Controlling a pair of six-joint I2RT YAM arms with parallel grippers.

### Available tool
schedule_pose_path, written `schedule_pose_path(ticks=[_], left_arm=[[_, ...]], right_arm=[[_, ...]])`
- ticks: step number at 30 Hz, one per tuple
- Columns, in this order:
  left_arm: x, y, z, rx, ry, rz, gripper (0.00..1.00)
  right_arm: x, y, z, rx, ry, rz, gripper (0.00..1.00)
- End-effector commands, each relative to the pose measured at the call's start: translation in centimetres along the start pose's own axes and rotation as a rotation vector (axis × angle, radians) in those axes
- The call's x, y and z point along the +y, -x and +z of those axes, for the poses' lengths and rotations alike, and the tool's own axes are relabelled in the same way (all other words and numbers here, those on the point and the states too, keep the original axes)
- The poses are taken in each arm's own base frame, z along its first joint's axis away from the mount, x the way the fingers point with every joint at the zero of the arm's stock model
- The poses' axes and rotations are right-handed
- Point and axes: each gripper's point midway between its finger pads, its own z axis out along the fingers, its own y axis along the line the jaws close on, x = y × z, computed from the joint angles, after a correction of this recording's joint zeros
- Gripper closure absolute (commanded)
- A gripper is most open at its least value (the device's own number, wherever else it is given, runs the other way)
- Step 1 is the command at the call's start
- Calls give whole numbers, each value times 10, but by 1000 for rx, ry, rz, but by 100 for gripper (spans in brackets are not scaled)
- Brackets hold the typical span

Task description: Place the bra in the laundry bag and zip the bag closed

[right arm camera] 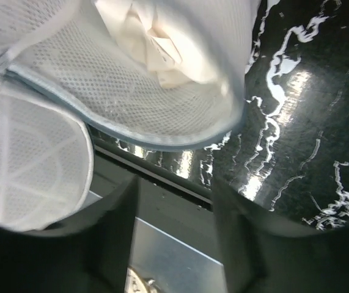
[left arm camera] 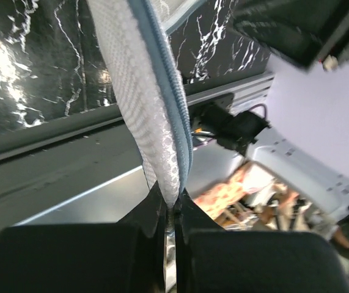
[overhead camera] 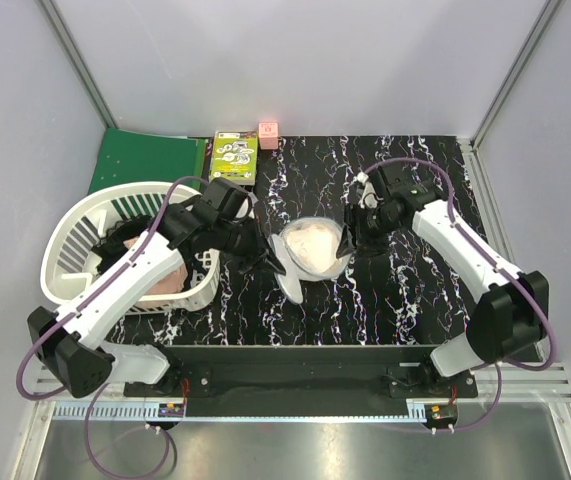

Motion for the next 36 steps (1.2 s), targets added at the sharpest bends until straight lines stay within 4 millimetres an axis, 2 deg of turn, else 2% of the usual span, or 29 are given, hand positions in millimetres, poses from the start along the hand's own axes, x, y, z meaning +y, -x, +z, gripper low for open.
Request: schedule_pose_path(ticks=[1, 3, 4, 5, 6, 7, 8, 9, 10, 11, 12, 13, 15, 17, 21, 22, 24, 26, 27, 28, 29, 30, 31, 32, 33, 34, 36], left_arm=[[-34, 6, -8, 14, -92, -171, 100], [-34, 8, -11, 10, -99, -208, 100], [-34, 10, -13, 3, -101, -255, 100], [-32, 10, -14, 0, -100, -280, 100], [-28, 9, -15, -1, -98, -305, 100], [-27, 11, -16, -3, -101, -344, 100], [-27, 11, -16, -2, -103, -363, 100], [-27, 10, -17, -5, -111, -378, 100], [-26, 9, -18, -4, -117, -410, 100], [-27, 8, -19, 1, -124, -418, 100], [-28, 8, -20, 4, -128, -428, 100], [-29, 8, -21, 6, -136, -441, 100], [-30, 7, -22, 10, -139, -463, 100], [-30, 7, -24, 2, -144, -478, 100], [-33, 9, -24, -1, -170, -531, 100], [-34, 9, -25, -1, -179, -538, 100], [-36, 9, -26, 0, -198, -548, 100], [-36, 8, -26, 4, -206, -560, 100], [-37, 9, -27, -1, -212, -558, 100], [-37, 9, -28, -4, -217, -557, 98], [-37, 9, -28, -12, -222, -537, 94], [-34, 9, -26, -17, -218, -527, 88], [-33, 8, -25, -15, -219, -510, 73], [-31, 8, -23, -17, -221, -462, 66], [-26, 5, -19, -7, -215, -436, 56], [-23, 2, -17, 0, -215, -402, 40], [-18, -4, -18, -4, -228, -260, 30]], right_arm=[[22, 15, -49, -143, -54, -183, 30], [48, 4, -62, -177, -3, -283, 23], [58, -4, -63, -175, 39, -318, 17], [77, -18, -64, -155, 134, -370, 12], [97, -17, -77, -249, 222, -437, 8], [100, -35, -67, -223, 282, -460, 1], [107, -39, -70, -254, 328, -489, 0], [124, -41, -83, -333, 407, -537, 0], [120, -51, -74, -316, 430, -549, 0], [124, -55, -79, -348, 454, -574, 0], [130, -56, -79, -376, 474, -609, 0], [125, -58, -71, -380, 457, -614, 0], [129, -62, -64, -413, 461, -661, 0], [136, -57, -63, -475, 475, -695, 0], [139, -61, -33, -465, 448, -740, 0], [140, -59, -27, -479, 416, -750, 0], [132, -39, -15, -553, 301, -729, 0], [133, -27, -12, -595, 265, -736, 0], [132, -13, -17, -640, 215, -708, 5], [132, -10, -13, -637, 200, -709, 12], [132, -10, -13, -632, 197, -719, 28], [134, -11, -13, -623, 209, -724, 54], [134, -14, -13, -612, 217, -721, 85], [134, -18, -13, -598, 226, -710, 97], [131, -23, -11, -579, 236, -700, 100], [132, -27, -16, -574, 250, -691, 100], [129, -41, -20, -507, 266, -683, 100]])
